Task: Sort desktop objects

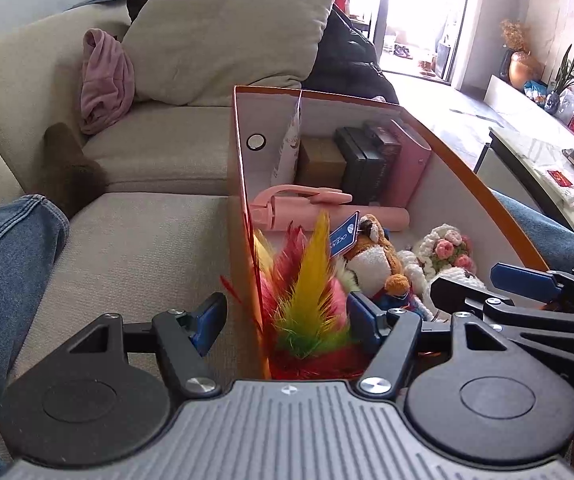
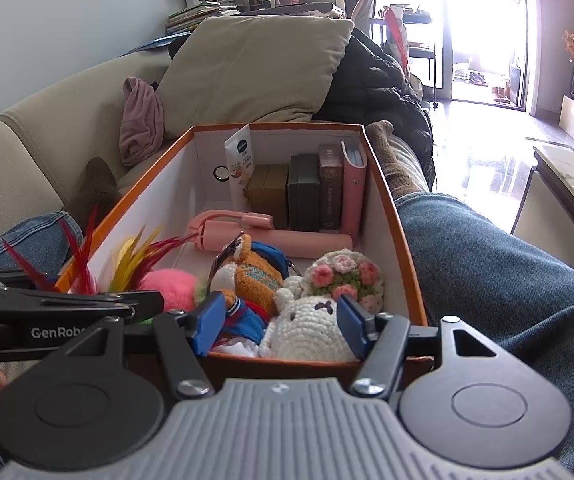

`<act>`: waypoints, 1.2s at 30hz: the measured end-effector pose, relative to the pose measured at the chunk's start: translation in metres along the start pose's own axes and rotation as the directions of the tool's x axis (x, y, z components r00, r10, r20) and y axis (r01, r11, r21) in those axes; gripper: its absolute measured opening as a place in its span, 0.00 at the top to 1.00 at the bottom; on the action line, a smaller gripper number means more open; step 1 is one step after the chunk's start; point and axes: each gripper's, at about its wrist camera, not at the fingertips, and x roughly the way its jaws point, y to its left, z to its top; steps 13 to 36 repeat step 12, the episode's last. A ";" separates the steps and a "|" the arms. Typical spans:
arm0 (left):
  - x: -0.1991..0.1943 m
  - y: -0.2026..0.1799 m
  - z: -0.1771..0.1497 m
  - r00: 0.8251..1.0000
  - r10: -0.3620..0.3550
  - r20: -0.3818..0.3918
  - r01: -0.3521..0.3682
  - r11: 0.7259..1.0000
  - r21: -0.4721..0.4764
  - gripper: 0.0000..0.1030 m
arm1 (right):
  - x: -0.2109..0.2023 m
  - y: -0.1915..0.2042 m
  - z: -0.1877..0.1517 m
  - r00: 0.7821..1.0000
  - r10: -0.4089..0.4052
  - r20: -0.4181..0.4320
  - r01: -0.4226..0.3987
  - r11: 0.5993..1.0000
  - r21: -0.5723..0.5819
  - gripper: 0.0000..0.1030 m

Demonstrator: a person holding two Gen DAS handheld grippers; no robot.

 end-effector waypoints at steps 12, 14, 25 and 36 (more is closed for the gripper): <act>0.000 0.002 -0.001 1.000 -0.002 -0.002 0.002 1.000 -0.010 0.24 | 0.000 0.001 0.000 1.000 -0.005 -0.003 0.005 1.000 -0.001 0.38; 0.000 0.002 -0.001 1.000 -0.002 -0.002 0.002 1.000 -0.010 0.24 | 0.000 0.001 0.000 1.000 -0.005 -0.003 0.005 1.000 -0.001 0.38; 0.000 0.002 -0.001 1.000 -0.002 -0.002 0.002 1.000 -0.010 0.24 | 0.000 0.001 0.000 1.000 -0.005 -0.003 0.005 1.000 -0.001 0.38; 0.000 0.002 -0.001 1.000 -0.002 -0.002 0.002 1.000 -0.010 0.24 | 0.000 0.001 0.000 1.000 -0.005 -0.003 0.005 1.000 -0.001 0.38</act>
